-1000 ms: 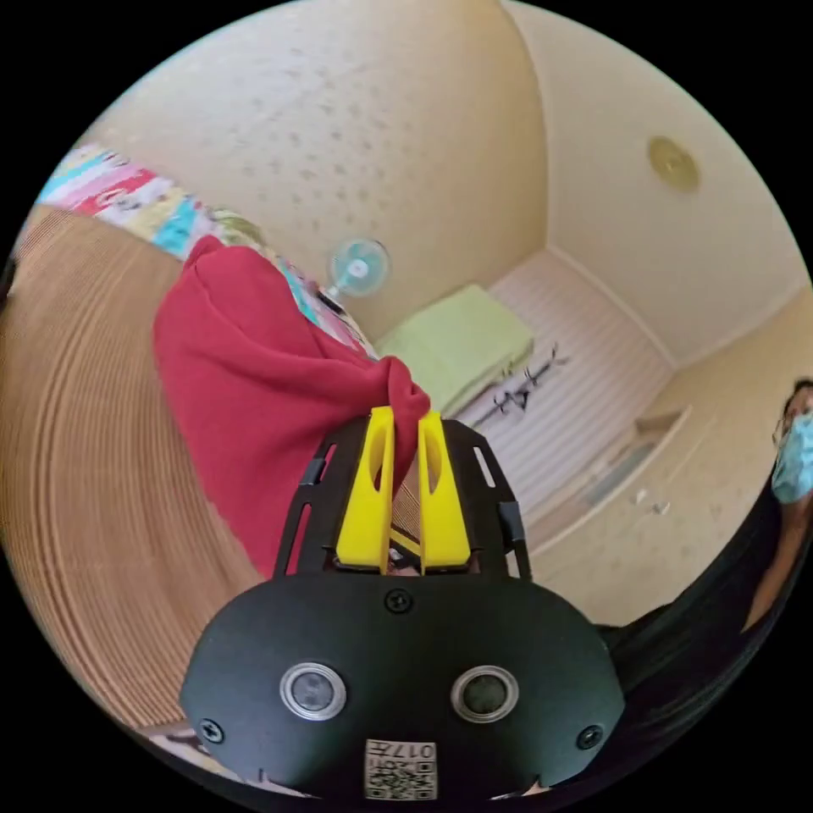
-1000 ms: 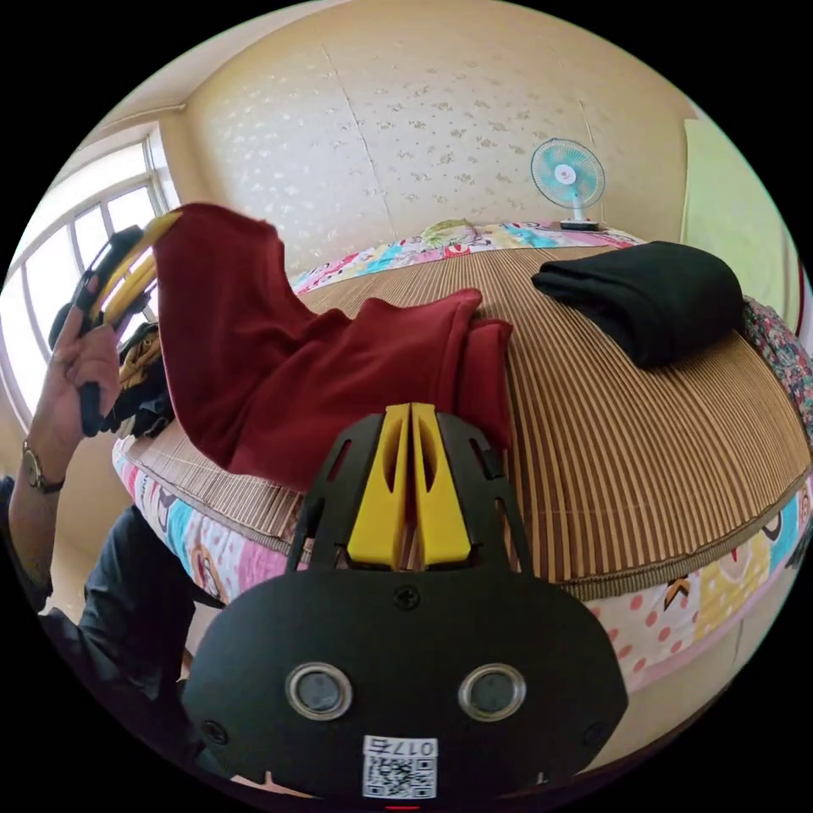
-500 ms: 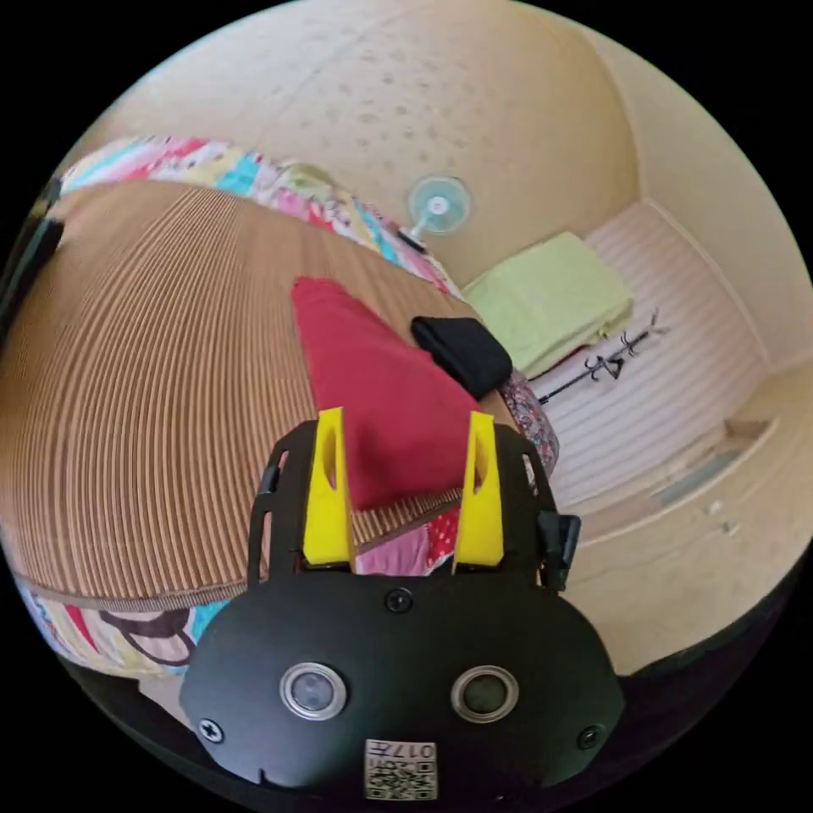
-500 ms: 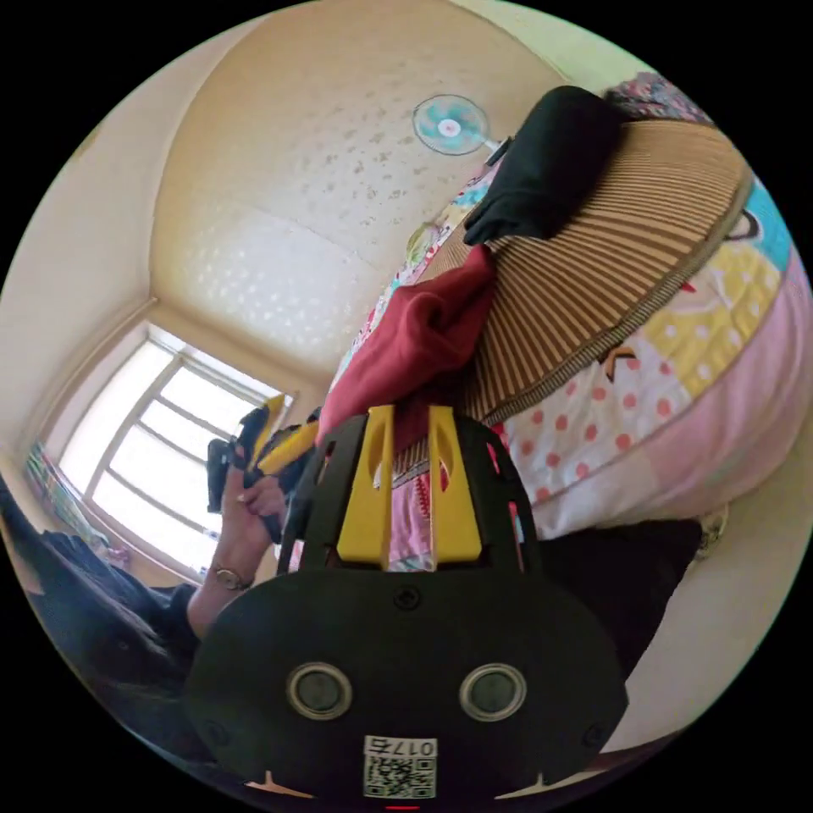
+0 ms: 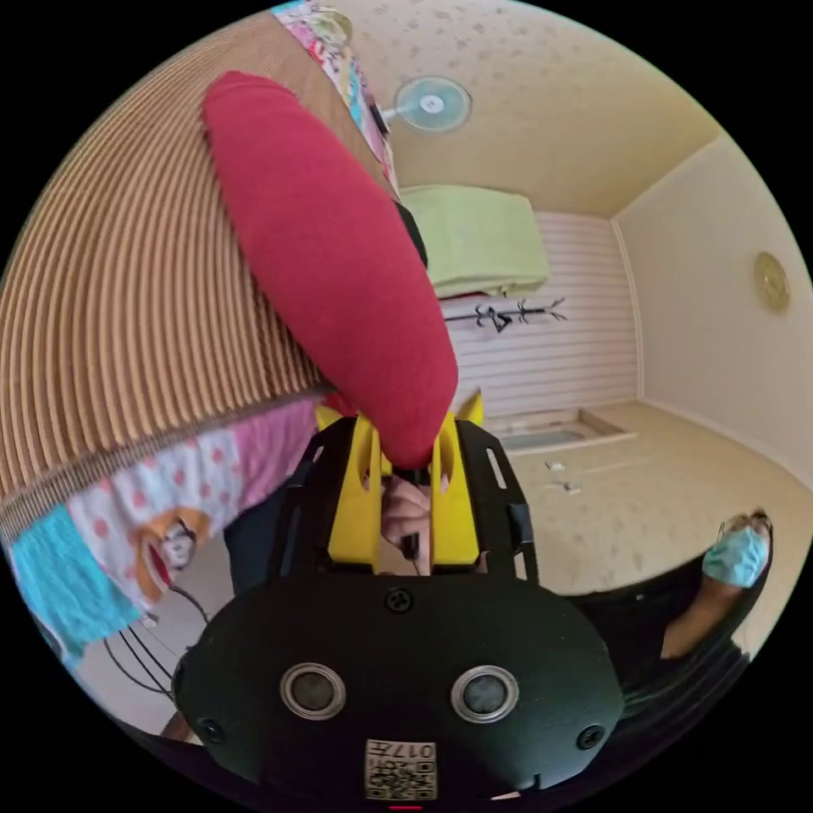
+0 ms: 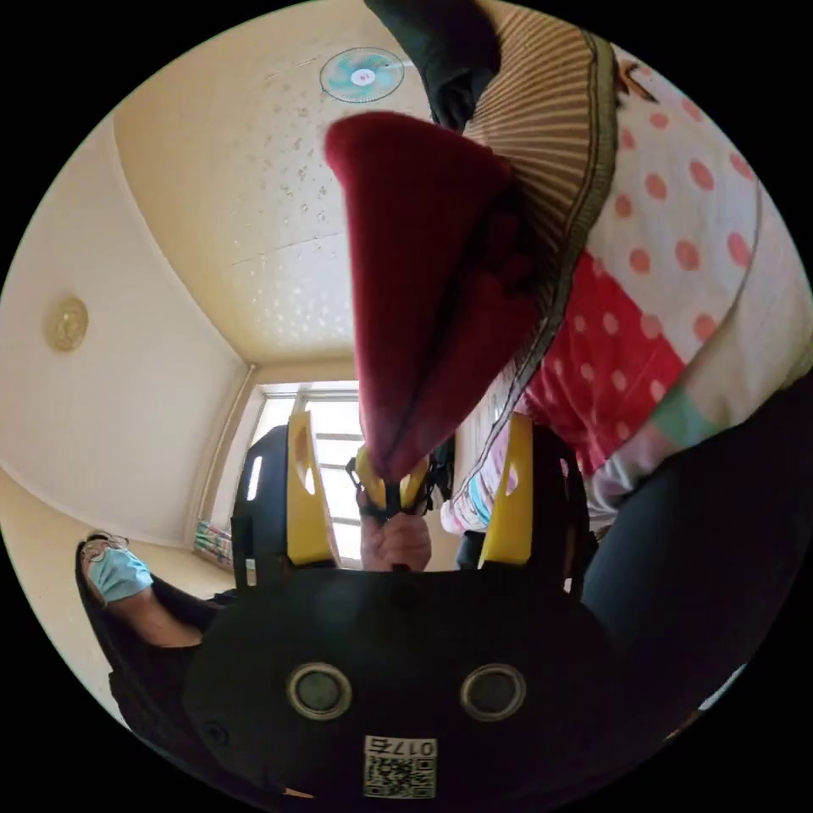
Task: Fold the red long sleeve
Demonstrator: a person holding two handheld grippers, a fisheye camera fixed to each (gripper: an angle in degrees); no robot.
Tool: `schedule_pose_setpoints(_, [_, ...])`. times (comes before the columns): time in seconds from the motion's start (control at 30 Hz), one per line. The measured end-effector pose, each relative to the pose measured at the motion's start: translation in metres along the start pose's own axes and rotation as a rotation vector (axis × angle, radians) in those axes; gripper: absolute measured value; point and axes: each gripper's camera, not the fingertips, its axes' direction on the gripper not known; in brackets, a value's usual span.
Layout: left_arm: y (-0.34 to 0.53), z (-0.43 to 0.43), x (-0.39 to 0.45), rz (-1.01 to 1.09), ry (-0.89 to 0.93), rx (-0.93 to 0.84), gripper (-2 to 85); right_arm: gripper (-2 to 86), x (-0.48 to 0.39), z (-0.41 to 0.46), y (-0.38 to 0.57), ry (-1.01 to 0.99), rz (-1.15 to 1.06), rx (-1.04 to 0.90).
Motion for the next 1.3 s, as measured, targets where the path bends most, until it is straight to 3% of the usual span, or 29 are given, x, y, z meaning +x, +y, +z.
schedule_pose_setpoints(0.1, [0.047, 0.021, 0.033, 0.104, 0.000, -0.123, 5.5, 24.0, 0.011, 0.012, -0.004, -0.272, -0.020, -0.034])
schedule_pose_setpoints(0.23, [0.089, 0.024, 0.070, 0.253, 0.044, -0.170, 3.0, 21.6, -0.019, -0.011, -0.010, -0.278, -0.213, 0.043])
schedule_pose_setpoints(0.37, [0.115, 0.023, 0.096, 0.344, -0.241, -0.256, 5.1, 19.6, -0.098, -0.062, -0.054, -0.309, -0.477, 0.203])
schedule_pose_setpoints(0.47, [0.122, 0.018, 0.099, 0.352, -0.446, -0.263, 5.5, 18.3, -0.169, -0.108, -0.089, -0.205, -0.680, 0.323])
schedule_pose_setpoints(0.57, [0.122, 0.007, 0.088, 0.281, -0.492, -0.215, 5.4, 17.1, -0.214, -0.147, -0.119, -0.041, -0.792, 0.500])
schedule_pose_setpoints(0.63, [0.123, 0.002, 0.079, 0.236, -0.477, -0.178, 5.2, 16.3, -0.213, -0.167, -0.142, 0.049, -0.758, 0.628])
schedule_pose_setpoints(0.73, [0.127, -0.001, 0.067, 0.183, -0.471, -0.124, 5.1, 14.9, -0.154, -0.187, -0.176, 0.187, -0.482, 0.823])
schedule_pose_setpoints(0.8, [0.136, -0.002, 0.054, 0.090, -0.564, -0.063, 4.9, 13.5, -0.082, -0.165, -0.201, 0.428, -0.152, 0.613])
schedule_pose_setpoints(0.83, [0.138, -0.001, 0.050, 0.057, -0.586, -0.056, 5.1, 13.1, -0.069, -0.149, -0.202, 0.490, -0.143, 0.528])
schedule_pose_setpoints(0.9, [0.146, 0.005, 0.043, -0.010, -0.640, -0.055, 5.4, 7.7, -0.036, -0.059, -0.175, 0.711, -0.297, 0.242])
schedule_pose_setpoints(0.97, [0.150, 0.010, 0.043, -0.039, -0.706, -0.061, 5.3, 5.8, -0.019, 0.006, -0.137, 0.814, -0.389, 0.156])
schedule_pose_setpoints(1.03, [0.151, 0.015, 0.047, -0.053, -0.802, -0.076, 5.3, 5.1, -0.017, 0.051, -0.096, 0.835, -0.455, 0.202])
schedule_pose_setpoints(1.17, [0.145, 0.018, 0.065, -0.042, -0.988, -0.053, 5.1, 3.2, -0.004, 0.166, -0.064, 0.880, -0.448, -0.035])
schedule_pose_setpoints(1.3, [0.136, 0.009, 0.068, -0.130, -1.025, -0.019, 0.8, 2.8, 0.008, 0.271, -0.024, 1.104, -0.673, -0.172])
